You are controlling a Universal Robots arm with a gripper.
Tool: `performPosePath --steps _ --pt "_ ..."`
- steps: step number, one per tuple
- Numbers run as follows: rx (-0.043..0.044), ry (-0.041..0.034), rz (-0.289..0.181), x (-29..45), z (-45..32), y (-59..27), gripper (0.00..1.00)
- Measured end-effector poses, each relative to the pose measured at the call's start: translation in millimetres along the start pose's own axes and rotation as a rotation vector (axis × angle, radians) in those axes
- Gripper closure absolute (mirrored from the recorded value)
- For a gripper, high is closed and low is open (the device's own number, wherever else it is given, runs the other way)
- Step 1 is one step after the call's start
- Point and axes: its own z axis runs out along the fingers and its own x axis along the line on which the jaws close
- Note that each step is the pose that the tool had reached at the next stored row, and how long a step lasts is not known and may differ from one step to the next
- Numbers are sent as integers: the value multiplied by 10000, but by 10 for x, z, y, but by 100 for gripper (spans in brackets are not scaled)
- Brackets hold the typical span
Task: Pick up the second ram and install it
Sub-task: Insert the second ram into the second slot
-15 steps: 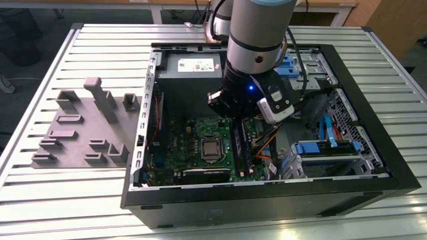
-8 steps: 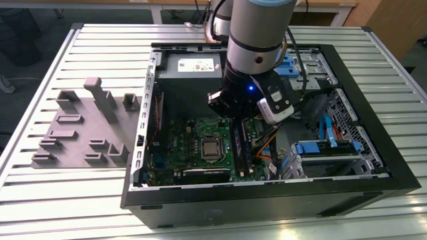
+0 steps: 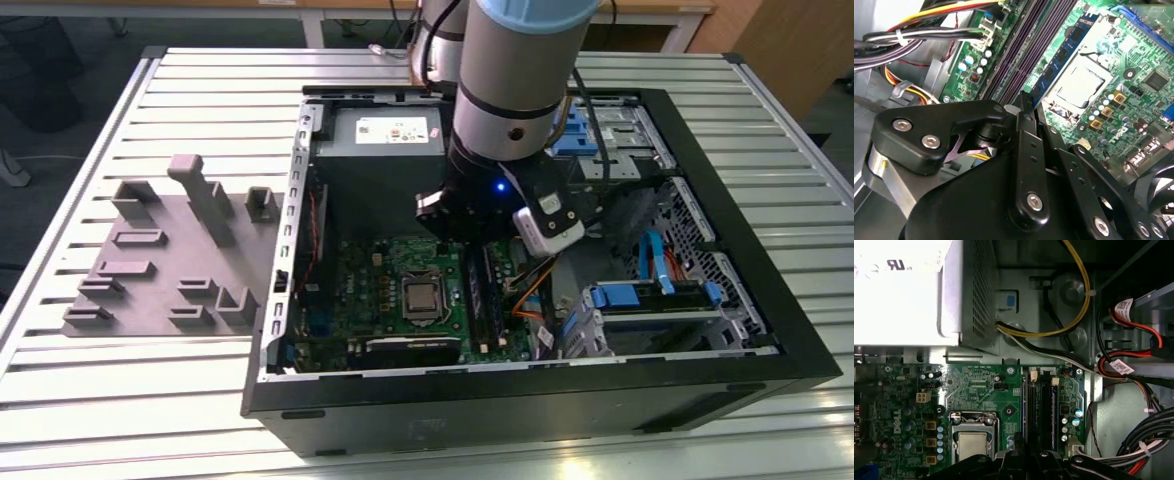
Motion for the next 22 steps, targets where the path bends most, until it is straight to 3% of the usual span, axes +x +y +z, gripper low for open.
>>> performPosePath --steps 6,12,22 --pt "-58 20 6 -17 41 -48 86" --pt "-57 29 -4 -18 127 -50 86" --pt "-73 44 81 -42 182 -58 86"
